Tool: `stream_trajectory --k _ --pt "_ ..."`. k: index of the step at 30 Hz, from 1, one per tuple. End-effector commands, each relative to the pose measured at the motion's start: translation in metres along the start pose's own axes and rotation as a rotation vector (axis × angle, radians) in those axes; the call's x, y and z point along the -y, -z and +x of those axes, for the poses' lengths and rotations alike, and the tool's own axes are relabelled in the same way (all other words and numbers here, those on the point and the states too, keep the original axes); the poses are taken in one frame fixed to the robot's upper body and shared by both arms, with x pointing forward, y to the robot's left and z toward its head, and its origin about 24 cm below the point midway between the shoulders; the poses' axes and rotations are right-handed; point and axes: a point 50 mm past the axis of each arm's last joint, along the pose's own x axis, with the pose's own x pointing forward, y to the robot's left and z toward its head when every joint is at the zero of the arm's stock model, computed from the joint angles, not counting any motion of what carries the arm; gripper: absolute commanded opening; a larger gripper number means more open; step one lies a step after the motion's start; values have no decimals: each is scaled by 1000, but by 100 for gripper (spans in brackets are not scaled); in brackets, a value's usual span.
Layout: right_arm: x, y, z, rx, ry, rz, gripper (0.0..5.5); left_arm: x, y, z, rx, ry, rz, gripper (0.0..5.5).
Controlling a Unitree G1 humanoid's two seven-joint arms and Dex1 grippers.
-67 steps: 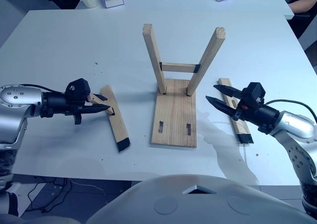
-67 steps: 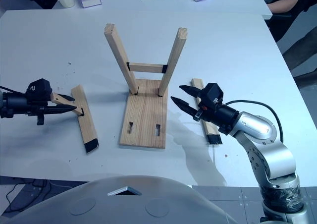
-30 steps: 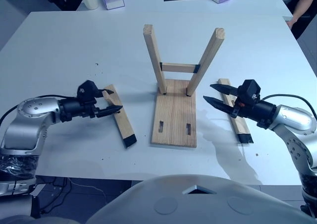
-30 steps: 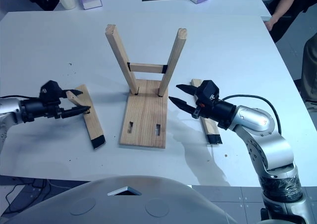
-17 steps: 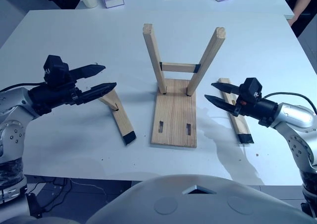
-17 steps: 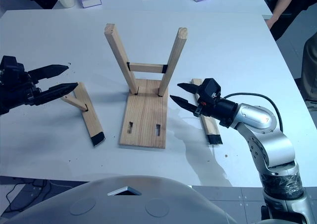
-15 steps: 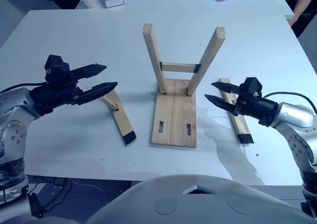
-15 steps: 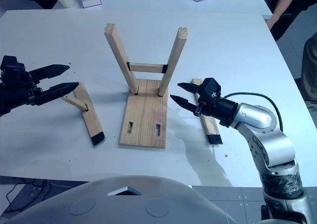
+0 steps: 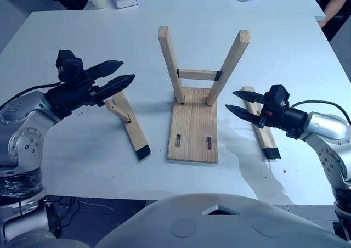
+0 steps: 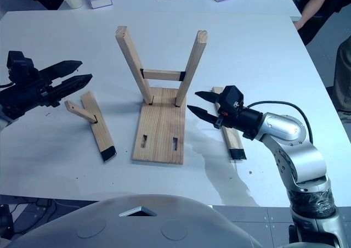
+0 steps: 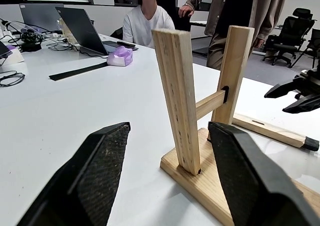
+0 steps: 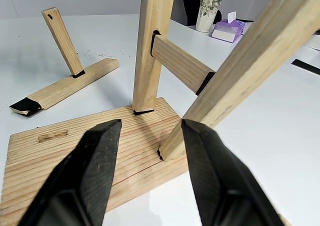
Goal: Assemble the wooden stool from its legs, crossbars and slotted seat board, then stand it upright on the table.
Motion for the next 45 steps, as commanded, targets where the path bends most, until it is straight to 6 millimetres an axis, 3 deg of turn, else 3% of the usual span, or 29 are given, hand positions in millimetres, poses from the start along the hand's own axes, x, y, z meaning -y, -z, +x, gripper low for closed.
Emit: stream_trajectory --k 1,5,8,10,15,18,20,23,26,34,39,45 --pt "2 -2 0 -10 -7 -21 219 -3 6 3 13 -10 -35 291" --pt "3 0 3 -16 -19 -19 219 0 66 2 -124 -46 -146 291" --pt "4 -2 4 -16 -25 -24 219 1 77 1 -134 -55 -150 291" --pt "4 -2 3 -14 -23 -25 219 -4 63 0 -78 -63 -137 291" --pt "2 -1 2 -11 -16 -21 219 -15 -9 -7 129 -68 -48 291" --pt "0 -1 0 -6 -7 -16 219 -4 -61 -3 266 13 17 291" --pt "-1 -1 0 -5 -2 -14 219 10 -76 3 270 84 21 291" --pt "-2 -1 -2 -6 6 -11 219 41 -46 17 23 189 39 291" --pt "-4 -1 -3 -5 15 -5 219 72 0 16 -210 265 -10 291" --pt "-7 3 -2 -3 21 8 219 87 86 14 -432 123 -103 291" --pt "-10 6 -1 -5 29 20 219 84 111 6 -493 62 -121 291" --pt "-14 9 -3 -9 48 34 219 68 105 -15 -554 39 -94 291"
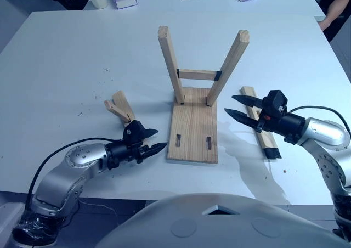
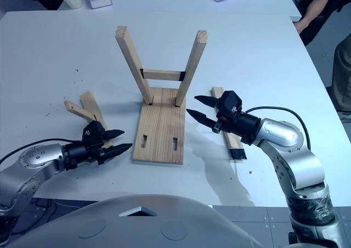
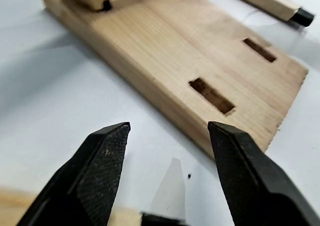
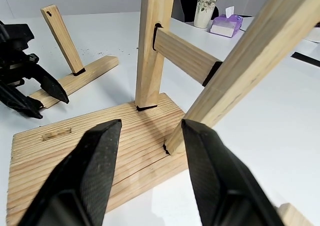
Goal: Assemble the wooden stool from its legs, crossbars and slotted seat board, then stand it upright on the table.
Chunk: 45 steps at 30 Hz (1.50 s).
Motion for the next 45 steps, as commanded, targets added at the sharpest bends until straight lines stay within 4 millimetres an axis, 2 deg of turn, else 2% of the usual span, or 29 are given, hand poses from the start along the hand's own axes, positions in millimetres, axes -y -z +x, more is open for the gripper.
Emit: stream_trajectory --k 1,10,16,25,27,33,40,45 --pt "-4 1 -2 3 22 -1 219 -12 0 -20 -70 -18 39 291" --pt "-9 5 -2 3 48 11 219 -26 8 -46 -247 32 116 291" --pt "-9 5 -4 -2 52 8 219 -45 -8 -66 -239 -14 168 291" --pt "-10 8 -8 -15 78 8 219 -56 -16 -93 -284 -95 153 291" --pt "-11 9 -11 -19 90 7 219 -52 -19 -91 -264 -148 84 291" --pt "-15 9 -21 -29 133 14 219 -35 -19 -68 -160 -367 -244 376" --pt "-17 10 -19 -31 127 9 219 -22 -16 -45 -155 -487 -332 376" --pt "-13 8 -16 -30 113 0 219 -20 9 -43 -250 -552 -340 376"
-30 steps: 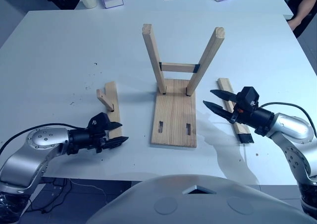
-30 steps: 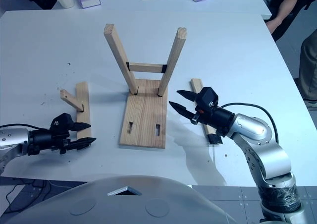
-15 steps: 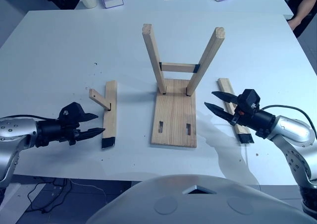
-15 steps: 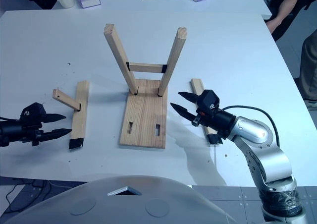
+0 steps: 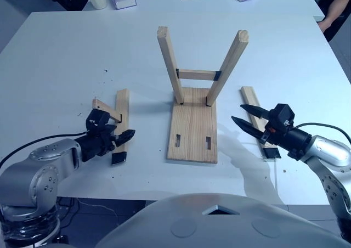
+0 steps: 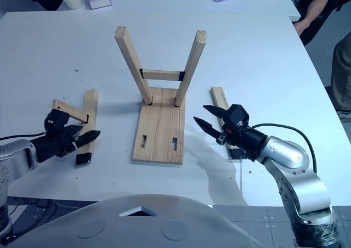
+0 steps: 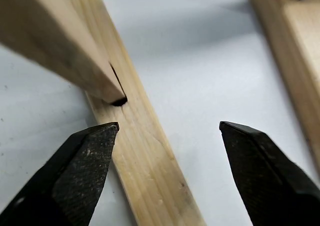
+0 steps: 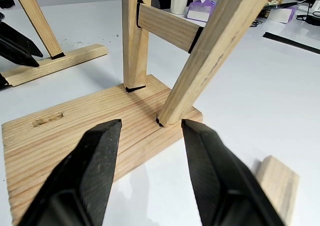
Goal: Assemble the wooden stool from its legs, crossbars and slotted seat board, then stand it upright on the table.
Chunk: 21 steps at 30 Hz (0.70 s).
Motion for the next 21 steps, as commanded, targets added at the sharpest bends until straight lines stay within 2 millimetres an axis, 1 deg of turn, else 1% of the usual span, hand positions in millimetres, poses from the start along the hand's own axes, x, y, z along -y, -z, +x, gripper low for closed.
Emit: stream_trajectory --k 1,2,5,8,12,14,16,17,18,21 --pt "4 -2 0 -8 -2 -22 219 -7 24 3 -91 -69 12 376" --pt "4 -2 0 -9 -1 -23 219 -6 28 4 -101 -59 16 376" --pt "4 -1 0 -10 3 -22 219 -5 36 6 -99 -40 24 326" --pt "3 0 0 -10 7 -19 219 -5 39 8 -93 -14 17 284" --pt "2 1 1 -11 14 -16 219 -11 37 13 -77 -12 20 217" --pt "2 1 1 -11 15 -17 219 -17 33 16 -56 -21 30 201" --pt "3 1 2 -11 16 -19 219 -25 27 18 -24 -42 57 201" --pt "3 1 3 -12 17 -21 219 -30 22 20 8 -55 63 201" --pt "4 0 3 -13 16 -24 219 -37 10 21 72 -59 55 201" --pt "8 -2 4 -13 3 -34 219 -56 -35 18 309 -80 34 201"
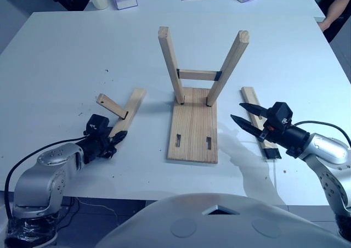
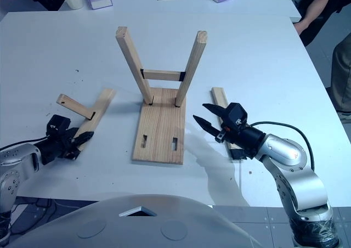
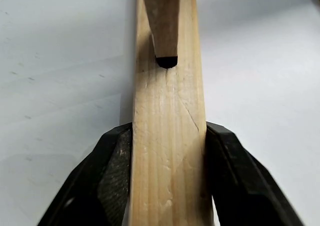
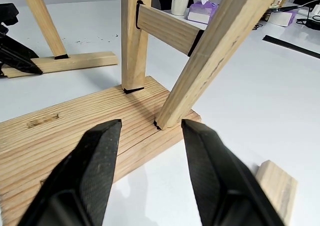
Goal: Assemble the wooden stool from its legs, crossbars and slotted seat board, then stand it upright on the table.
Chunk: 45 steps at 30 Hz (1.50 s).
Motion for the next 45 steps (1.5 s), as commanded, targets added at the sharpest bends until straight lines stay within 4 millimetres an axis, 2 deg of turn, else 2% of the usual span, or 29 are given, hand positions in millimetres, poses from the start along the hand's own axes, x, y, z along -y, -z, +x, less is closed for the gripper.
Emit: stream_trajectory --k 1,3,5,7,9,14,20,29,39,45 --pt "6 -6 2 5 -17 -34 219 -34 -66 -3 341 -88 -14 201" --pt "11 -16 1 51 -36 -33 219 -50 -110 -19 587 -138 -21 202" --pt "16 -33 -1 132 -62 -7 219 -46 -147 -39 786 -75 -2 202" --pt "24 -54 -1 228 -89 21 219 -26 -171 -56 912 86 31 202" --pt "32 -77 -1 325 -123 50 219 8 -182 -70 955 366 92 202" --pt "37 -115 6 426 -274 69 219 70 -172 -88 863 877 227 202" --pt "33 -149 18 428 -515 83 312 104 -155 -84 734 1104 294 202" --pt "21 -155 26 359 -739 77 314 112 -149 -71 685 1146 301 202" --pt "16 -164 35 386 -812 62 314 112 -138 -52 604 1166 316 202" --pt "13 -163 39 370 -820 51 406 112 -135 -47 594 1161 322 202"
